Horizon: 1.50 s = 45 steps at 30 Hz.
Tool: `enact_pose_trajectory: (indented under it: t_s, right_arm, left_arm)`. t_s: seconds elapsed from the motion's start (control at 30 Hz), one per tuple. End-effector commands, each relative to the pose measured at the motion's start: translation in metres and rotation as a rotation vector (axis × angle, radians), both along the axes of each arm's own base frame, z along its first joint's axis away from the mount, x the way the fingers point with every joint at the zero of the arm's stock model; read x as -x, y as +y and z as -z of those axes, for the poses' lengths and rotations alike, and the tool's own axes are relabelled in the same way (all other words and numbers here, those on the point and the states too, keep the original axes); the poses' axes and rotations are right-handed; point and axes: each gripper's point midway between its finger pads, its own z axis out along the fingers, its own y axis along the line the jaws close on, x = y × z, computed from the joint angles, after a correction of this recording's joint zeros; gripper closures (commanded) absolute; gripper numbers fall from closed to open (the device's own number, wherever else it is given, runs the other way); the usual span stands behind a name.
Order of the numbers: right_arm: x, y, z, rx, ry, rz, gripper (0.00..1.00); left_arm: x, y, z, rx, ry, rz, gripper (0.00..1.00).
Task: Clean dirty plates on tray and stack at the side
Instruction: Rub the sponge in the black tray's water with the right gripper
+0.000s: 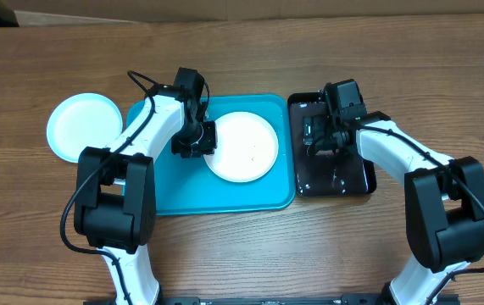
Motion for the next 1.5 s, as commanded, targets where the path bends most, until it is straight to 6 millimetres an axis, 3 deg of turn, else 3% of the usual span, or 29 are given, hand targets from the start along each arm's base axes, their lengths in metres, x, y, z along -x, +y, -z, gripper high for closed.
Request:
enact_pose_trajectory:
  t_s: [0.0, 0.17, 0.23, 0.27, 0.33, 0.37, 0.4, 0.43, 0.47, 0.5, 0.6, 0.63, 0.67, 0.7, 0.73, 0.77, 0.8, 0.87, 0.9, 1.03, 1.07, 1.1, 1.2, 1.23, 1.27, 1.33, 1.47]
  right_arm:
    - [0.003, -0.004, 0.001, 0.007, -0.006, 0.008, 0.05]
    - [0.004, -0.004, 0.007, 0.001, -0.021, 0.013, 0.06]
    - [0.003, -0.004, 0.008, -0.012, -0.034, 0.03, 0.12]
    - [0.002, -0.004, 0.008, -0.014, -0.038, 0.031, 0.26]
    - [0.0, -0.003, 0.007, -0.017, -0.047, 0.031, 0.68]
    - [0.0, -0.003, 0.006, -0.018, -0.05, 0.031, 0.74]
    - [-0.001, -0.003, 0.006, -0.018, -0.051, 0.031, 0.74]
    - [-0.001, -0.003, 0.006, -0.018, -0.051, 0.032, 0.57]
    - [-0.001, -0.003, 0.006, -0.018, -0.051, 0.032, 0.2]
    - [-0.001, -0.003, 0.006, -0.018, -0.051, 0.031, 0.05]
    - [0.0, -0.003, 0.007, -0.017, -0.048, 0.031, 0.0]
    - [0.0, -0.003, 0.007, -0.017, -0.046, 0.031, 0.04]
    - [0.001, -0.003, 0.007, -0.019, -0.043, 0.029, 0.27]
    - [0.002, -0.003, 0.008, -0.018, -0.038, 0.029, 0.63]
    - [0.003, -0.004, 0.009, -0.016, -0.032, 0.029, 0.81]
    - [0.004, -0.004, 0.009, -0.014, -0.027, 0.03, 0.85]
    - [0.006, -0.004, 0.01, -0.013, -0.021, 0.029, 0.78]
    - [0.009, -0.005, 0.012, -0.009, -0.008, 0.03, 0.17]
    - [0.011, -0.005, 0.013, -0.007, 0.0, 0.03, 0.07]
    - [0.019, -0.008, 0.017, 0.004, 0.041, 0.03, 0.04]
    - [0.021, -0.008, 0.017, 0.006, 0.05, 0.03, 0.1]
    - [0.023, -0.008, 0.018, 0.008, 0.058, 0.03, 0.23]
    - [0.028, -0.01, 0.019, 0.016, 0.083, 0.03, 0.86]
    - [0.028, -0.01, 0.019, 0.016, 0.086, 0.03, 0.88]
    - [0.028, -0.01, 0.019, 0.017, 0.087, 0.03, 0.8]
    - [0.026, -0.01, 0.017, 0.016, 0.084, 0.03, 0.05]
    - [0.017, -0.007, 0.009, 0.009, 0.056, 0.03, 0.02]
  left_arm:
    - [0.002, 0.002, 0.006, -0.016, 0.013, -0.001, 0.66]
    - [0.002, 0.002, 0.006, -0.016, 0.013, -0.001, 0.66]
    - [0.002, 0.002, 0.006, -0.017, 0.014, -0.001, 0.66]
    - [0.002, 0.002, 0.006, -0.017, 0.014, -0.001, 0.66]
    - [0.002, 0.002, 0.006, -0.016, 0.014, -0.001, 0.66]
    - [0.002, 0.002, 0.006, -0.017, 0.014, -0.001, 0.66]
    - [0.002, 0.002, 0.006, -0.017, 0.014, -0.001, 0.66]
    - [0.002, 0.002, 0.006, -0.017, 0.014, -0.001, 0.66]
    - [0.002, 0.002, 0.006, -0.017, 0.014, -0.001, 0.66]
    - [0.002, 0.002, 0.006, -0.017, 0.014, -0.001, 0.65]
    - [0.002, 0.002, 0.006, -0.017, 0.014, -0.001, 0.65]
    - [0.002, 0.002, 0.006, -0.017, 0.014, -0.001, 0.65]
    - [0.002, 0.002, 0.006, -0.016, 0.013, -0.001, 0.65]
    - [0.002, 0.002, 0.006, -0.017, 0.014, -0.001, 0.65]
    - [0.002, 0.002, 0.006, -0.017, 0.014, -0.001, 0.65]
    - [0.002, 0.002, 0.006, -0.017, 0.014, -0.001, 0.65]
    - [0.002, 0.002, 0.006, -0.016, 0.013, -0.001, 0.65]
    - [0.002, 0.002, 0.006, -0.016, 0.013, -0.001, 0.65]
    - [0.002, 0.002, 0.006, -0.016, 0.013, -0.001, 0.65]
    - [0.002, 0.002, 0.006, -0.016, 0.013, -0.001, 0.65]
    - [0.002, 0.002, 0.006, -0.016, 0.013, -0.001, 0.65]
    - [0.002, 0.002, 0.006, -0.016, 0.013, -0.001, 0.64]
    - [0.002, 0.002, 0.006, -0.017, 0.012, -0.001, 0.64]
    - [0.002, 0.002, 0.006, -0.017, 0.012, -0.001, 0.64]
    - [0.002, 0.002, 0.006, -0.017, 0.012, -0.001, 0.64]
    - [0.002, 0.002, 0.006, -0.017, 0.012, -0.001, 0.64]
    - [0.002, 0.002, 0.006, -0.017, 0.012, -0.001, 0.64]
